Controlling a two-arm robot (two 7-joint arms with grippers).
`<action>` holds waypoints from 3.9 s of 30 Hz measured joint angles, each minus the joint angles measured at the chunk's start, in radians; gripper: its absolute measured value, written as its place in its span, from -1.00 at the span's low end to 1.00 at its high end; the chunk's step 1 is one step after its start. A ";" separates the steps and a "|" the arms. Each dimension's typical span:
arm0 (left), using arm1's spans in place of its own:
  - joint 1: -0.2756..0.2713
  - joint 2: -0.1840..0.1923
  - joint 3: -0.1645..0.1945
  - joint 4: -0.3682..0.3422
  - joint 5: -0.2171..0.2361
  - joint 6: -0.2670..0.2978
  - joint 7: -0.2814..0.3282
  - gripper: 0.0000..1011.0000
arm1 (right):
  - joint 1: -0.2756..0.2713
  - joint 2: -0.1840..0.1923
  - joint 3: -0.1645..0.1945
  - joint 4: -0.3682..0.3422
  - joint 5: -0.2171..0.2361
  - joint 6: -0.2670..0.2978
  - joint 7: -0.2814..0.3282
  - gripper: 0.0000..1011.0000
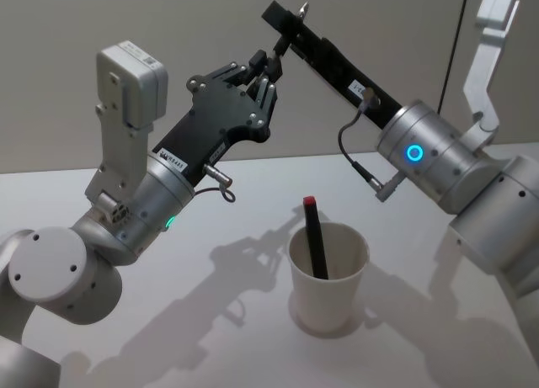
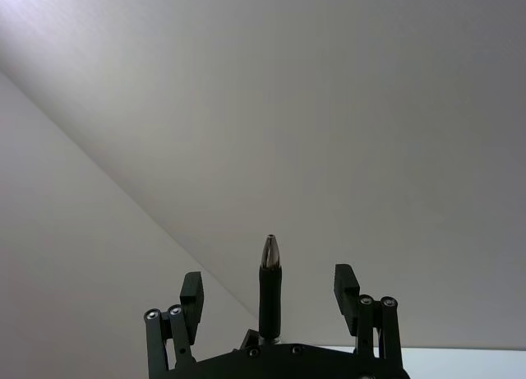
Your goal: Place the pen into the pen holder.
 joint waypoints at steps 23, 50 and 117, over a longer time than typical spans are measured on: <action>0.000 0.000 0.000 0.000 0.000 0.000 0.000 -0.73 | 0.016 -0.003 -0.020 0.036 0.002 -0.020 0.001 0.98; 0.000 0.000 0.000 0.000 0.000 0.000 0.000 -0.73 | 0.021 -0.004 -0.042 0.038 0.031 -0.045 0.007 0.98; 0.000 0.000 0.000 0.000 0.000 0.000 0.000 -0.51 | 0.029 0.000 -0.054 0.057 0.034 -0.061 0.015 -0.76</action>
